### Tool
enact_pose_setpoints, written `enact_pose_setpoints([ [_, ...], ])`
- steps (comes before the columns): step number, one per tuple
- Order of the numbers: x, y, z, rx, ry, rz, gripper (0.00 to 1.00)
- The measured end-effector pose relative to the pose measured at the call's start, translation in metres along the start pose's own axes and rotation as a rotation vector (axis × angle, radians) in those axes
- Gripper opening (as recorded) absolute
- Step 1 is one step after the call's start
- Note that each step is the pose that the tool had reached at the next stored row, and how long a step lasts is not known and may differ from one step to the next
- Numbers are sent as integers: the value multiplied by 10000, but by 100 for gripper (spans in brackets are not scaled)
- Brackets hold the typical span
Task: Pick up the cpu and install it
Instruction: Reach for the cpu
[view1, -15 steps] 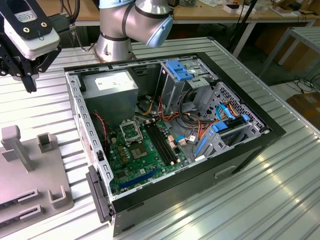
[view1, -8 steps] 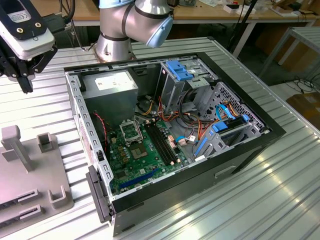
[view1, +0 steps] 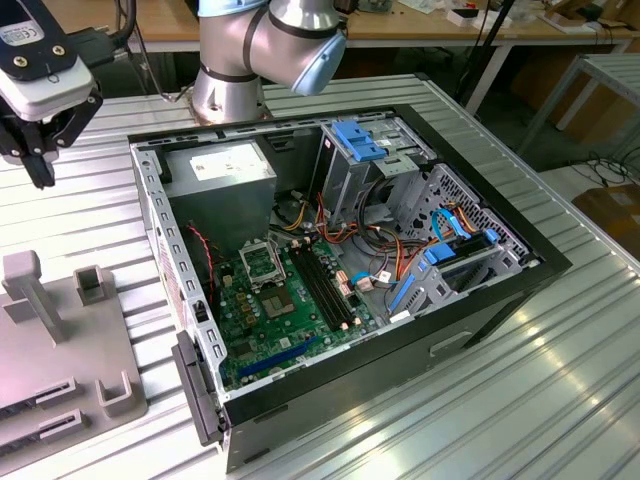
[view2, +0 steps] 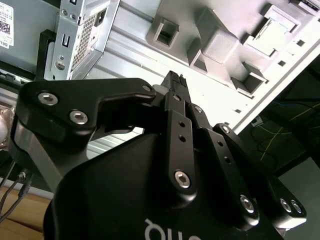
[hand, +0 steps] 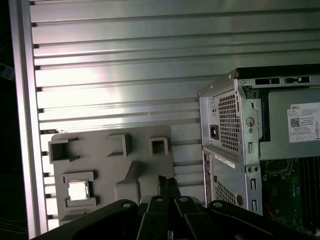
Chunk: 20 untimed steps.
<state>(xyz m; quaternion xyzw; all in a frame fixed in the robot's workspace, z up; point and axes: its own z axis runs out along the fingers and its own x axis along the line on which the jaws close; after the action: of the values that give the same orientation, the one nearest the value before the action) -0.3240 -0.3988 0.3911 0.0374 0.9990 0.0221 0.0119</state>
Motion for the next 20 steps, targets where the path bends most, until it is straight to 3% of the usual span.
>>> enact_pose_setpoints([
  [20,188,-14,-2,0,5,0,11],
])
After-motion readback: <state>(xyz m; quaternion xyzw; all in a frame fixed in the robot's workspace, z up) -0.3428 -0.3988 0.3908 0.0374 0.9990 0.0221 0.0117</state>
